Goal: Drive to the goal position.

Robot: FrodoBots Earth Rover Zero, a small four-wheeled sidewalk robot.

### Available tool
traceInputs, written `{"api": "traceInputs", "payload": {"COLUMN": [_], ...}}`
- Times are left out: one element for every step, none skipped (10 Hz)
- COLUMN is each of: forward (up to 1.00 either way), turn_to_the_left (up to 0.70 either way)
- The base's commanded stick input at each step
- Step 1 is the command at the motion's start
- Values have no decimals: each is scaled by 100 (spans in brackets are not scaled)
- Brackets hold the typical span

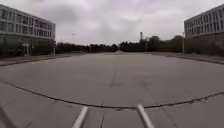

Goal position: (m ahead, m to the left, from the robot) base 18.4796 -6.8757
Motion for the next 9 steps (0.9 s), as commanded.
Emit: {"api": "traceInputs", "payload": {"forward": [100, 100, 100, 100, 100, 100, 100, 100, 100], "turn_to_the_left": [-27, -27, -27, -27, -27, -27, -27, -27, -27]}}
